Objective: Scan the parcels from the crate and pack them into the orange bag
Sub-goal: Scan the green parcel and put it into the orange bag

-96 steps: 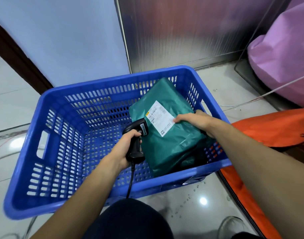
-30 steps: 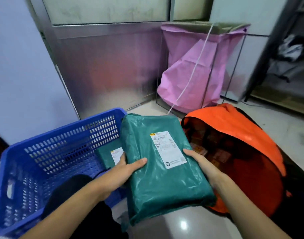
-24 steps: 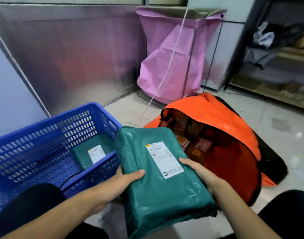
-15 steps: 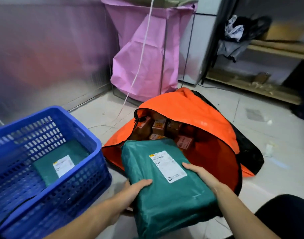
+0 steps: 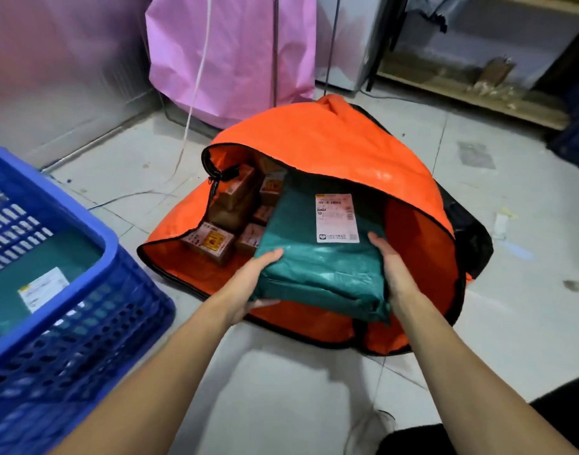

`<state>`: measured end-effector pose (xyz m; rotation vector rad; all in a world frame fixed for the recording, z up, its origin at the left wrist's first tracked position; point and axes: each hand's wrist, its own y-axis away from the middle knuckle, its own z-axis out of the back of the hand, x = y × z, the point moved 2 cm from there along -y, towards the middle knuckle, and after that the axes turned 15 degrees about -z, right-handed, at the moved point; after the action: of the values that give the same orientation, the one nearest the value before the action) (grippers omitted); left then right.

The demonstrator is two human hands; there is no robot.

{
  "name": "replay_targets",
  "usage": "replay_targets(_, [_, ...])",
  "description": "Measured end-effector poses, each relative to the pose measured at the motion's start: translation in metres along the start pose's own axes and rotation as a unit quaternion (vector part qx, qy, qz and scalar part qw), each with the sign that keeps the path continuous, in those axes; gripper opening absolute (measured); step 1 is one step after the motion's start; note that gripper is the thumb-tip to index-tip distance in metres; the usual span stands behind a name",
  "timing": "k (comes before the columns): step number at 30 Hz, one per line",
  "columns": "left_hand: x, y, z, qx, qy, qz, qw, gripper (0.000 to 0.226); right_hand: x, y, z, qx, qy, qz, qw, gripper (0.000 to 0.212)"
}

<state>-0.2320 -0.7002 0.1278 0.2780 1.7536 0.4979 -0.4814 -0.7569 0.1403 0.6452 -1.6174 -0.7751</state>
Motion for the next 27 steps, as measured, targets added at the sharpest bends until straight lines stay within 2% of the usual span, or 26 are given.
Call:
replay_targets(3, [0.001, -0.028, 0.000, -0.055, 0.039, -0.010, 0.998, 0.038, -0.008, -0.021, 0.000, -0.009, 0.038, -0.042, 0.998, 0.090])
replay_targets(4, [0.003, -0.035, -0.002, -0.066, 0.043, -0.016, 0.997, 0.038, -0.010, -0.020, -0.002, -0.009, 0.053, -0.054, 0.997, 0.089])
replay_targets(7, [0.013, -0.056, -0.005, -0.090, 0.037, -0.042, 0.994, 0.046, -0.013, -0.017, -0.010, 0.024, 0.103, -0.120, 0.987, 0.058])
replay_targets(11, [0.016, -0.082, -0.020, -0.107, 0.024, -0.076, 0.991, 0.054, -0.008, -0.033, -0.001, -0.024, 0.121, -0.162, 0.979, 0.069])
replay_targets(13, [0.013, -0.093, -0.030, -0.093, 0.015, -0.087, 0.992, 0.061, -0.006, -0.044, 0.001, -0.037, 0.085, -0.154, 0.984, 0.071])
replay_targets(16, [0.004, -0.117, -0.046, -0.061, -0.007, -0.099, 0.993, 0.061, 0.000, -0.056, 0.006, -0.042, 0.025, -0.093, 0.994, 0.060])
replay_targets(20, [-0.013, -0.148, -0.061, -0.007, -0.022, -0.140, 0.990, 0.084, 0.009, -0.078, 0.008, -0.054, -0.047, -0.057, 0.996, 0.050])
replay_targets(24, [-0.021, -0.170, -0.066, -0.004, -0.073, -0.158, 0.985, 0.064, 0.023, -0.104, 0.001, -0.085, -0.133, -0.032, 0.987, 0.042])
replay_targets(27, [-0.012, -0.174, -0.054, -0.011, -0.223, -0.164, 0.961, 0.062, 0.019, -0.117, -0.006, -0.117, -0.143, -0.042, 0.982, 0.045])
